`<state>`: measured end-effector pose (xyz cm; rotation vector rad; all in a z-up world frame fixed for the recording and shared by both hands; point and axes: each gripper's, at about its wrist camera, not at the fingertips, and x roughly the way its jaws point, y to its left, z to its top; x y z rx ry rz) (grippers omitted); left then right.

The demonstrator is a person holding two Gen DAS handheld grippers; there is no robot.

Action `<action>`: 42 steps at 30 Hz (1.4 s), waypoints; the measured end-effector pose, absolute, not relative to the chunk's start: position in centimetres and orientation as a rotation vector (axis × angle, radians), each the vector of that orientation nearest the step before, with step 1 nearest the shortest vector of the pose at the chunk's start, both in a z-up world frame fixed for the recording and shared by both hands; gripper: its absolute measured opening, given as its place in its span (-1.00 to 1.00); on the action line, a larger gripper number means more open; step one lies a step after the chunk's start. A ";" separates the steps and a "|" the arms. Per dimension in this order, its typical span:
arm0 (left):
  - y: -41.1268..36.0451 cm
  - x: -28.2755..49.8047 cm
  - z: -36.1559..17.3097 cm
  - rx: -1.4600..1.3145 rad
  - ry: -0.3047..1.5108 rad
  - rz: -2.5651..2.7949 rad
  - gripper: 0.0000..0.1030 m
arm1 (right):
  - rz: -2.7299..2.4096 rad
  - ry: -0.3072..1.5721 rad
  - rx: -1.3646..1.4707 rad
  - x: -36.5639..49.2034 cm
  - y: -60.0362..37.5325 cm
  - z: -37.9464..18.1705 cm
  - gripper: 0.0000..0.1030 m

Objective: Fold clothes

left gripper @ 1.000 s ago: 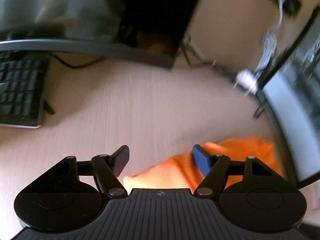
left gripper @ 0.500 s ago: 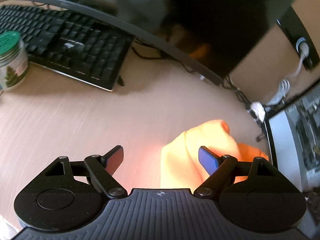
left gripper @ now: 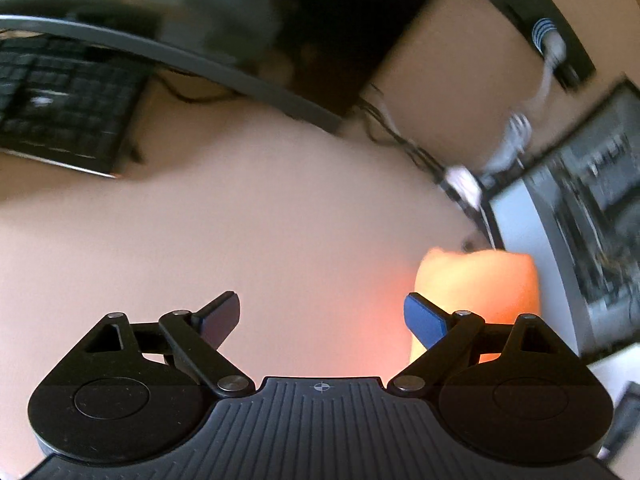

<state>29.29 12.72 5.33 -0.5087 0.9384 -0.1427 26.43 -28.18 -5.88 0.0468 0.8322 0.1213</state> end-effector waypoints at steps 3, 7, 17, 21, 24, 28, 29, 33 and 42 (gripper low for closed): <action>9.5 29.9 5.6 -0.460 0.955 -0.229 0.81 | 0.092 0.866 0.044 25.7 -29.2 -8.0 -0.82; 5.6 30.5 6.8 -0.410 0.933 -0.364 0.81 | 0.146 0.828 0.051 25.7 -28.9 -8.1 -0.82; 0.4 34.2 8.3 -0.512 0.818 -0.591 0.81 | 0.255 0.695 -0.135 26.7 -23.6 -6.6 -0.65; -0.4 38.1 4.2 -0.532 0.940 -0.446 0.79 | 0.183 0.680 -0.154 24.4 -25.4 -5.1 0.24; 0.5 39.4 1.8 -0.578 0.973 -0.387 0.79 | 0.168 0.635 -0.129 22.0 -26.6 -3.1 0.24; 1.3 39.5 1.4 -0.586 0.972 -0.382 0.79 | 0.307 0.576 -0.006 20.8 -25.9 -0.7 0.31; 1.6 39.3 1.7 -0.584 0.972 -0.380 0.79 | 0.343 0.596 0.009 21.7 -25.2 -1.1 0.35; 3.8 37.2 4.3 -0.550 0.948 -0.385 0.81 | 0.417 0.796 0.010 24.5 -21.8 -6.2 0.35; 6.2 32.9 4.9 -0.623 0.881 -0.532 0.85 | 0.518 0.876 0.012 25.5 -17.8 -7.5 0.43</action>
